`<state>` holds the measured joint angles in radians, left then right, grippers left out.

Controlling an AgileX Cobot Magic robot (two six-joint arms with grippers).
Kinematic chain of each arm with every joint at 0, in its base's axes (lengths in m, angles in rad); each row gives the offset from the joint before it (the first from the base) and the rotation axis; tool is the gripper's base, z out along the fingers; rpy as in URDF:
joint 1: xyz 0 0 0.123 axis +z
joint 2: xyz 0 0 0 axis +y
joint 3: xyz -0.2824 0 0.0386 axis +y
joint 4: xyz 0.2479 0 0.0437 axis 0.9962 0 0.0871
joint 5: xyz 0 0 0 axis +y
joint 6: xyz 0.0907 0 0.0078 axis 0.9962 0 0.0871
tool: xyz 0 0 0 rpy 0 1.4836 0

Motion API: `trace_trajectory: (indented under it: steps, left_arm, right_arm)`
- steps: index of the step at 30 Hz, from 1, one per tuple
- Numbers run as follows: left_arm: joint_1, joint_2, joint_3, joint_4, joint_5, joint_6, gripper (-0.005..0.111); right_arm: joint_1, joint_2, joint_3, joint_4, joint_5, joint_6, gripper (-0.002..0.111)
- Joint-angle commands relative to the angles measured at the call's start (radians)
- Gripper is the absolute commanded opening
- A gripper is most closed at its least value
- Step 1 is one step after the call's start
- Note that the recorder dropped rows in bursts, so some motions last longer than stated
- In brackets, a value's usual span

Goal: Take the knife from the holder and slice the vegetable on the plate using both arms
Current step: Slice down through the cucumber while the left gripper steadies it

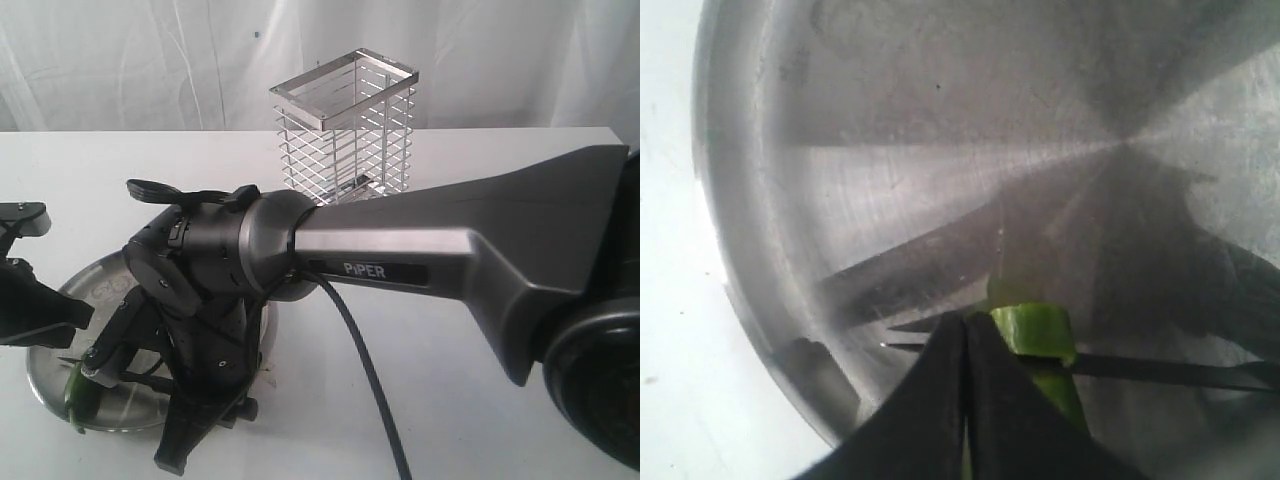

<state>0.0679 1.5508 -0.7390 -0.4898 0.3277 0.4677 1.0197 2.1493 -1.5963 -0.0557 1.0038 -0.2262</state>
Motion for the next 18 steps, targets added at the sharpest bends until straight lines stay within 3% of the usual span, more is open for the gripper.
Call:
trace_trajectory:
  steps: [1,12,18]
  left_arm:
    - [0.000,0.041,0.006,-0.016,-0.014,0.003,0.001]
    - [0.000,0.130,-0.018,-0.033,-0.002,0.022,0.001]
    - [0.000,0.027,-0.099,-0.033,0.140,0.006,0.001]
  right_arm:
    - [-0.003,-0.012,-0.008,-0.001,0.004,-0.007,0.000]
    - [-0.003,-0.012,-0.008,-0.001,0.019,-0.007,0.000]
    - [-0.003,-0.012,-0.008,-0.032,0.090,-0.007,0.000]
